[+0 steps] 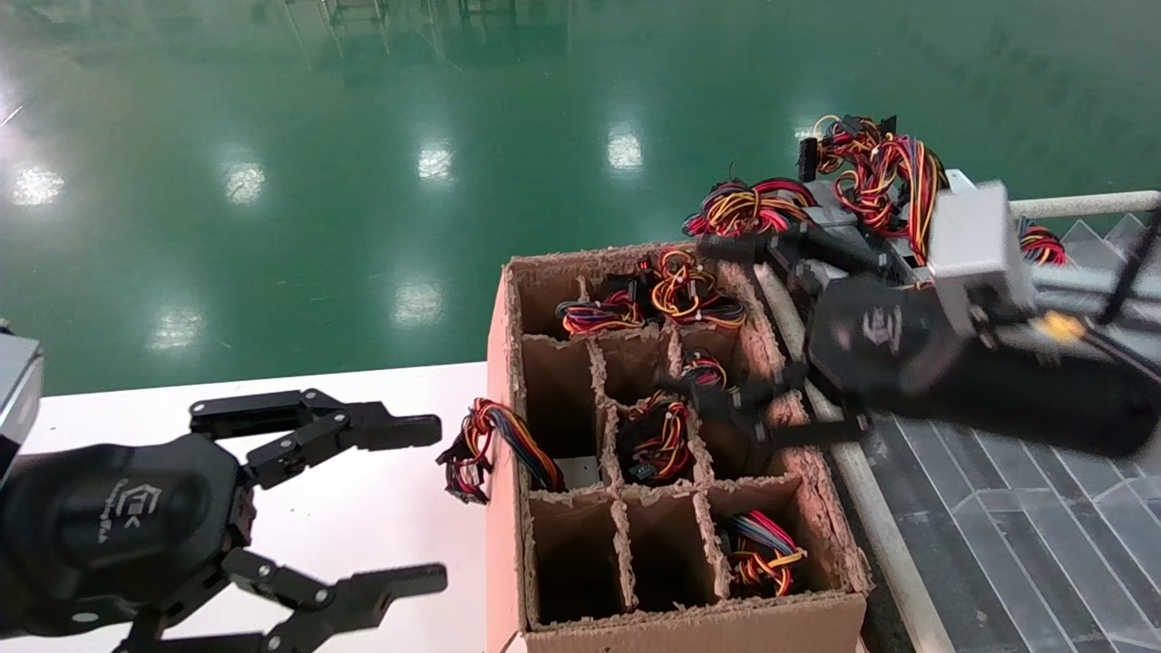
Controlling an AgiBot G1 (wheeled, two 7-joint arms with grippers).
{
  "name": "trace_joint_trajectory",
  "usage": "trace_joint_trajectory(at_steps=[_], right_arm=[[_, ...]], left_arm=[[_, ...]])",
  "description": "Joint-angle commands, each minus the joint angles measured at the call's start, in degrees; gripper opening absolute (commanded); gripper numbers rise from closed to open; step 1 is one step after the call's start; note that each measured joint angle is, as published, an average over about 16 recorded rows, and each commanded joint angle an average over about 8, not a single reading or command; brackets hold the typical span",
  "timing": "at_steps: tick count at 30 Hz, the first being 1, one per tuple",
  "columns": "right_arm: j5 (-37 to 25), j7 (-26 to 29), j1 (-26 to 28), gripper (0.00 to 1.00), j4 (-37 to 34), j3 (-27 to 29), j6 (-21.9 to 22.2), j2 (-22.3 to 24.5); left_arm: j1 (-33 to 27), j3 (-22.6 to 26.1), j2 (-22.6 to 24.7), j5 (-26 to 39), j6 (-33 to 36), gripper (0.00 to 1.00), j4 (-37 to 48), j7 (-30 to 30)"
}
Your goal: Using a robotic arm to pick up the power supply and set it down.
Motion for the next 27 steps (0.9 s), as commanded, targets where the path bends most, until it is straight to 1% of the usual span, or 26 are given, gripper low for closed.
trace_joint_trajectory(at_steps=[1, 8, 14, 17, 27], right_arm=[[1.2, 2.12, -2.11, 1.0, 2.26, 1.28, -1.3, 0.89], [5.24, 9.26, -9.24, 1.0, 9.9, 5.61, -5.71, 3.92], [7.62, 12.89, -13.39, 1.0, 14.35, 8.11, -8.28, 5.64], [8.19, 13.46, -14.31, 1.0, 15.31, 8.68, -8.84, 6.01], [7.61, 12.73, -13.31, 1.0, 14.19, 8.09, -8.18, 5.62]], left_arm=[[0.0, 0.0, 0.0, 0.0, 0.0, 1.0, 0.0, 0.0], [0.0, 0.01, 0.0, -0.01, 0.0, 1.0, 0.0, 0.0], [0.0, 0.01, -0.01, -0.01, -0.01, 1.0, 0.01, 0.01], [0.01, 0.0, -0.01, -0.01, -0.02, 1.0, 0.01, 0.01], [0.01, 0.01, -0.01, -0.02, -0.02, 1.0, 0.01, 0.01]])
